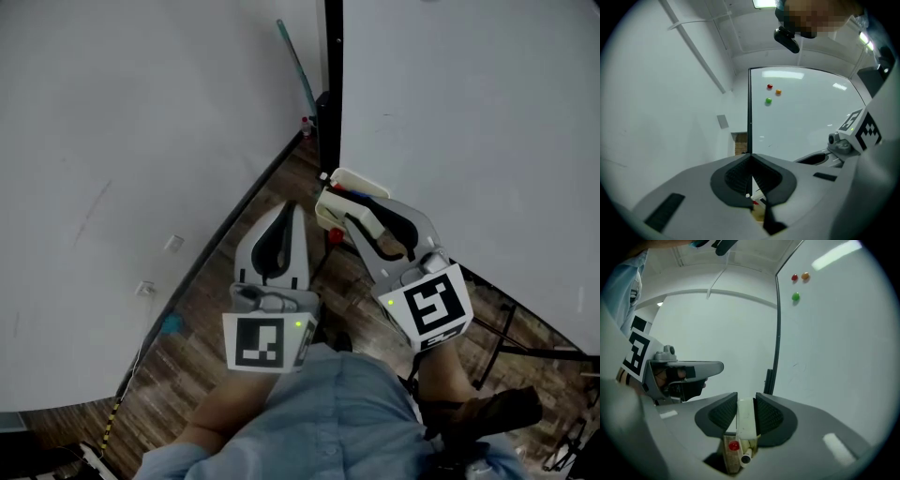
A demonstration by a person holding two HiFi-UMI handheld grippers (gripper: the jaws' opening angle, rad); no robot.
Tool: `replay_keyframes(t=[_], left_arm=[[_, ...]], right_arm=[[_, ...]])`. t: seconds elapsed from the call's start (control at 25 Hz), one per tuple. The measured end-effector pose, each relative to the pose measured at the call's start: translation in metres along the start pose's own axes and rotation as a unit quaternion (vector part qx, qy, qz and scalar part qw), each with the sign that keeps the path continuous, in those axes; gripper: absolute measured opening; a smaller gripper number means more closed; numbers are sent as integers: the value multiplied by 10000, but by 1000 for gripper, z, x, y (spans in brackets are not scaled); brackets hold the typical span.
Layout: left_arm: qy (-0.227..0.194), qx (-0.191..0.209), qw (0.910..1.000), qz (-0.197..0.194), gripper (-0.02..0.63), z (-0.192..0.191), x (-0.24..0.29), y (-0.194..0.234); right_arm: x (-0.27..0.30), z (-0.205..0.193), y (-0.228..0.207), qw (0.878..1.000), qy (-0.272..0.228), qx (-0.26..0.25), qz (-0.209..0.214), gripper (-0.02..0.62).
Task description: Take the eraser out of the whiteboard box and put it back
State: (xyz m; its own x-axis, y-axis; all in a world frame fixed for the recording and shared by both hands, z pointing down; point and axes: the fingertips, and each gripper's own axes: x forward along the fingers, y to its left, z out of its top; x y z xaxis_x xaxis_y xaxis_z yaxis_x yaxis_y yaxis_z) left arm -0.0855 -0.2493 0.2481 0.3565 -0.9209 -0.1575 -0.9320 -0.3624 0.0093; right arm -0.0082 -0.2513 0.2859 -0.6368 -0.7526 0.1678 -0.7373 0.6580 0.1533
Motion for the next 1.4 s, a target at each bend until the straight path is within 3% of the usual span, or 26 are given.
replay_keyframes(t=[0.56, 1.4], left_arm=[[-202, 238, 9995, 76, 3, 18, -11, -11], [-54, 6, 10000, 9, 3, 5, -1, -14]], right_arm=[[-14, 17, 2, 9997, -245, -89, 37, 120], [-13, 7, -8, 9999, -125, -11, -19, 120]])
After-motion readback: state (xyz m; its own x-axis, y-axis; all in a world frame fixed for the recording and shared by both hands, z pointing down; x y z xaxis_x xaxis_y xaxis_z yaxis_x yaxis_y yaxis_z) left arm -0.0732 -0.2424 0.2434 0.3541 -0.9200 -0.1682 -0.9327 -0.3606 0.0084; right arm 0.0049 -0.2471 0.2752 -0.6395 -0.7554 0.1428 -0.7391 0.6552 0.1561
